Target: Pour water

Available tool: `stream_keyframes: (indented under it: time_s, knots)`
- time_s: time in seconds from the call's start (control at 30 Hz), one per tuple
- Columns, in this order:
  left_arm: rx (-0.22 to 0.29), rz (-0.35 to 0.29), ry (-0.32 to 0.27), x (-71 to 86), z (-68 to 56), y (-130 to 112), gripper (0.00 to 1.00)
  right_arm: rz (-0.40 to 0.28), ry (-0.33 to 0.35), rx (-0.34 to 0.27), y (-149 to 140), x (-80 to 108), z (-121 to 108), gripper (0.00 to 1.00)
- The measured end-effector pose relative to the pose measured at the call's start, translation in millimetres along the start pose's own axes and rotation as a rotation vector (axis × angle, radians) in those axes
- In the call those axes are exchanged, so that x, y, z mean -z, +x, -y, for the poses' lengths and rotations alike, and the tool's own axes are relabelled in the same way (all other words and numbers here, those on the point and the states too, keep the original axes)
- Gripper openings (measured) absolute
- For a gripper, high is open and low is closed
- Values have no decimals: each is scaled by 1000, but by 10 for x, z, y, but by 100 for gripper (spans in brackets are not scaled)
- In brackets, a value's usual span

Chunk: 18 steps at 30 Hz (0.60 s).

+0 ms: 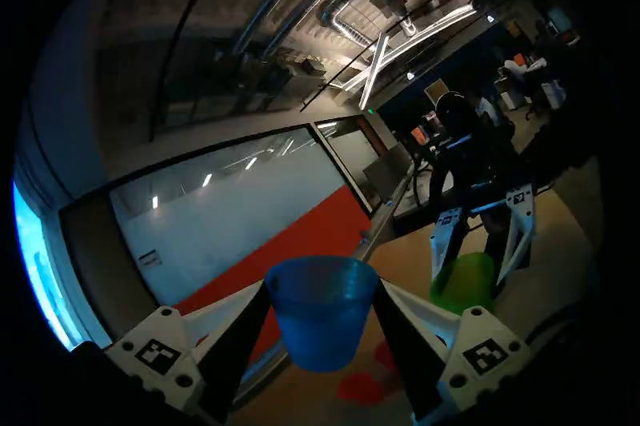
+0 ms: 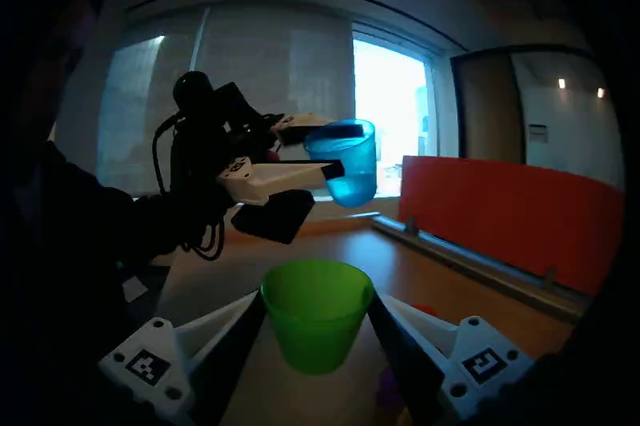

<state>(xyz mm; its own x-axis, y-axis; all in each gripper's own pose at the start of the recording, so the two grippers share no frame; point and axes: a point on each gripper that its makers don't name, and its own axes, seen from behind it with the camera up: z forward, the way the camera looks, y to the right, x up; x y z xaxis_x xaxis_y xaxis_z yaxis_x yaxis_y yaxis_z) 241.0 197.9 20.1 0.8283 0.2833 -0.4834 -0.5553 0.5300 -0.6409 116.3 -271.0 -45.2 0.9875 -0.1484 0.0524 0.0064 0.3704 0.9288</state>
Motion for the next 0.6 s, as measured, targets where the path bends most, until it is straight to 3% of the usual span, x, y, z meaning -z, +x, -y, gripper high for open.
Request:
stream_keyframes:
  time_s: [0.6]
  knots:
    - [-128, 5, 3, -3, 23, 105, 86, -9, 40, -5, -16, -154, 105, 91]
